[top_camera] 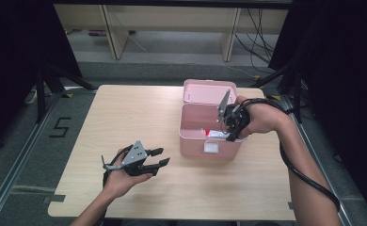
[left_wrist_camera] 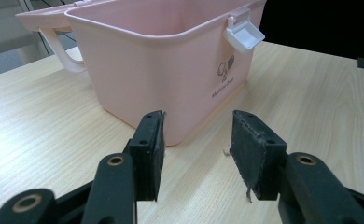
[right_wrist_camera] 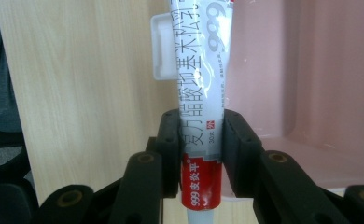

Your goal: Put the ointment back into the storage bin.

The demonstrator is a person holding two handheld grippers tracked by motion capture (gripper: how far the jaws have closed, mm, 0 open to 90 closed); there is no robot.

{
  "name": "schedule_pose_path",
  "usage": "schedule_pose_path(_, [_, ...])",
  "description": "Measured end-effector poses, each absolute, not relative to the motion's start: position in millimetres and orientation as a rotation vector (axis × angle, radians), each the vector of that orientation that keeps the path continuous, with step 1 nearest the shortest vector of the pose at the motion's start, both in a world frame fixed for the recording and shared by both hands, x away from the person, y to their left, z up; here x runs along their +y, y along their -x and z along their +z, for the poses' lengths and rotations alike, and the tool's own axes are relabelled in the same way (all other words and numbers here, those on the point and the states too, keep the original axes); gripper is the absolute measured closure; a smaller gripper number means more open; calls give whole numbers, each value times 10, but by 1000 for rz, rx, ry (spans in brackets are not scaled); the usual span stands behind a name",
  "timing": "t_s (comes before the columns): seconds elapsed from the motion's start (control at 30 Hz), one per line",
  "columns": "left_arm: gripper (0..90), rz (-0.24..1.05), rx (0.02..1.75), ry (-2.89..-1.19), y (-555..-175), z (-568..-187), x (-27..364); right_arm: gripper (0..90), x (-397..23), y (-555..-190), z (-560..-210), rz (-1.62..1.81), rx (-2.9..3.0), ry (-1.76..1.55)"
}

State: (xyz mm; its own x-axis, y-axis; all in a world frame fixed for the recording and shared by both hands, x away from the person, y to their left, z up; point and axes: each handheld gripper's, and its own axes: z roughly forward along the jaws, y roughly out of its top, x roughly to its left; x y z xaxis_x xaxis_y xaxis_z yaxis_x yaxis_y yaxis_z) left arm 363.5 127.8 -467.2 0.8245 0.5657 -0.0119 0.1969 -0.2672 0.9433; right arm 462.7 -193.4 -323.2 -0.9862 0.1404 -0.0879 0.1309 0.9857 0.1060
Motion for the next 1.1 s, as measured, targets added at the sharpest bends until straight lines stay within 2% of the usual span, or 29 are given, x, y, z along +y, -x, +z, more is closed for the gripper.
schedule_pose_path(1.1, [532,395,587,-1852,-3628,-4681,1276,712,-1888,-4841,-3345,150,3023,-147])
